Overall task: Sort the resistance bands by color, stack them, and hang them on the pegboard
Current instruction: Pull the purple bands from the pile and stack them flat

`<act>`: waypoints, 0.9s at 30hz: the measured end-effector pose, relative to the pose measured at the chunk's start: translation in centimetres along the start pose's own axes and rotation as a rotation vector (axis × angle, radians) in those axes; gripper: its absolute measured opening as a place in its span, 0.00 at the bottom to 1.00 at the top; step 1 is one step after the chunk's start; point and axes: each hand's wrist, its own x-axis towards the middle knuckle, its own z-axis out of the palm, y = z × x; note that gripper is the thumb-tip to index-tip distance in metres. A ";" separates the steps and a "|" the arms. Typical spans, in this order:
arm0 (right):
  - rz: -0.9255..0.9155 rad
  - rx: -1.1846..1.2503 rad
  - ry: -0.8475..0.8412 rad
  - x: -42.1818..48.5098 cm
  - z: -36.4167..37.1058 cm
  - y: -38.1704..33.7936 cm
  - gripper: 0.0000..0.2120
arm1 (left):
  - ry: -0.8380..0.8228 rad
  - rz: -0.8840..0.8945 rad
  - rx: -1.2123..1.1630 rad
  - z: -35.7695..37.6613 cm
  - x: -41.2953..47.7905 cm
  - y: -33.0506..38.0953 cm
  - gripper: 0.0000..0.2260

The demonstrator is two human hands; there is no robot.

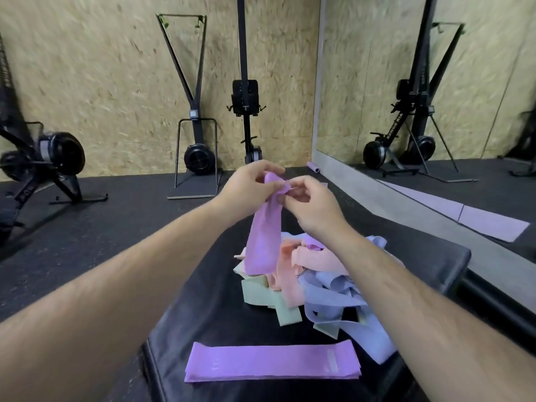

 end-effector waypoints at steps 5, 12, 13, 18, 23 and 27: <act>-0.058 -0.019 0.001 0.3 -1.6 -5.2 0.03 | 0.014 0.021 -0.119 -2.6 -0.9 4.0 0.08; -0.071 0.011 -0.010 0.1 -3.7 -10.0 0.01 | 0.025 0.084 -0.229 -5.1 -4.1 6.1 0.14; -0.070 0.017 -0.009 0.0 -3.9 -10.5 0.02 | 0.027 0.085 -0.243 -5.2 -4.4 6.3 0.14; -0.068 0.035 -0.008 -1.1 -4.4 -12.6 0.03 | 0.058 0.110 -0.279 -5.8 -5.0 7.4 0.13; -0.023 0.128 -0.018 -1.8 -4.2 -13.7 0.08 | 0.127 0.138 -0.236 -6.5 -5.2 8.7 0.09; 0.008 0.166 -0.096 -2.5 -4.1 -14.1 0.19 | 0.212 0.152 -0.199 -7.0 -5.1 9.0 0.08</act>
